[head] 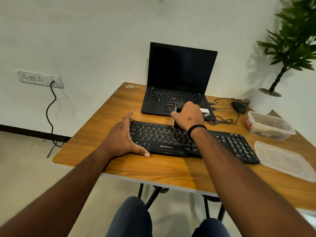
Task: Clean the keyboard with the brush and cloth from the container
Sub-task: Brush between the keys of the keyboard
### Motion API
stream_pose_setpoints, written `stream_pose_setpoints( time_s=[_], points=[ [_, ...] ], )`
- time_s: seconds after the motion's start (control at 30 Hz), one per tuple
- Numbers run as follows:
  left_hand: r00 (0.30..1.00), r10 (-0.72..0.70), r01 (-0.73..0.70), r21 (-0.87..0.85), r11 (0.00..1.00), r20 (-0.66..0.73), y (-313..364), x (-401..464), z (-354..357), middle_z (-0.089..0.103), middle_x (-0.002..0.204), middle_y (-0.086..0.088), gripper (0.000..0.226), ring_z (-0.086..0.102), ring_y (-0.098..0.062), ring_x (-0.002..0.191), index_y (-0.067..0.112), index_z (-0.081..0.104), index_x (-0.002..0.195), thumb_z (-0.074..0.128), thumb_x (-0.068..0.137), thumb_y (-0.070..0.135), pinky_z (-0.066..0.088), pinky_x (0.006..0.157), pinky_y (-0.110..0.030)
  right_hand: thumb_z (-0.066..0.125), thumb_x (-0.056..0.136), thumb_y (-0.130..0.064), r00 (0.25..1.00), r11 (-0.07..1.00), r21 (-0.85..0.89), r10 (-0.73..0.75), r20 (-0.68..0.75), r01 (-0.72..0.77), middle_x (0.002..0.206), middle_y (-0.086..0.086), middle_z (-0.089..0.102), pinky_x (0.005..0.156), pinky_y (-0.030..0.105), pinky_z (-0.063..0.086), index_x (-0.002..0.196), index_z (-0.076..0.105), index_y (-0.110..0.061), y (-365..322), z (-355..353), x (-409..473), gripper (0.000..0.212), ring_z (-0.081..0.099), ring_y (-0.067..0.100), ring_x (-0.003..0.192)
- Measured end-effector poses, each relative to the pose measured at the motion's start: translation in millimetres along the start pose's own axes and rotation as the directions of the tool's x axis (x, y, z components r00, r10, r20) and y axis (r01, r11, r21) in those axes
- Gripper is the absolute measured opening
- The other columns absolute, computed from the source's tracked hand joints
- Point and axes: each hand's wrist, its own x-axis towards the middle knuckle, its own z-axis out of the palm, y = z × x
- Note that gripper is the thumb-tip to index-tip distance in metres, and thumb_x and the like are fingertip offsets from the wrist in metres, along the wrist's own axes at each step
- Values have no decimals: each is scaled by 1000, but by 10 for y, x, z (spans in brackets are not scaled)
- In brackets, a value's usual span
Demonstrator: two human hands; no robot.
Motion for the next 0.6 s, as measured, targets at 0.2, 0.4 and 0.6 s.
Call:
stream_pose_setpoints(
  time_s=[0.2, 0.4, 0.6],
  points=[
    [1000, -6, 6, -20, 1000, -6, -35, 20, 10, 36, 157, 3, 168, 36, -21, 143, 36, 1, 156, 83, 18, 86, 33, 118, -50, 69, 84, -34, 994, 996, 40, -88, 71, 85, 64, -3, 57, 51, 24, 41, 68, 53, -15, -302, 210, -60, 30, 56, 14, 61],
    [1000, 5, -6, -18, 1000, -11, -50, 26, 12, 37, 157, 3, 168, 36, -20, 143, 35, 0, 157, 83, 20, 86, 33, 118, -48, 69, 84, -33, 992, 993, 74, -100, 81, 94, 63, -2, 57, 51, 28, 48, 63, 50, -16, -249, 185, -50, 33, 56, 13, 59],
    [1000, -10, 10, -18, 1000, -6, 1, -11, -15, 38, 156, 4, 166, 38, -21, 142, 35, 2, 156, 85, 21, 84, 35, 117, -50, 71, 83, -29, 998, 998, 35, 42, 45, -44, 62, -1, 54, 49, 25, 39, 62, 48, -16, 69, -101, 21, 33, 52, 13, 57]
  ],
)
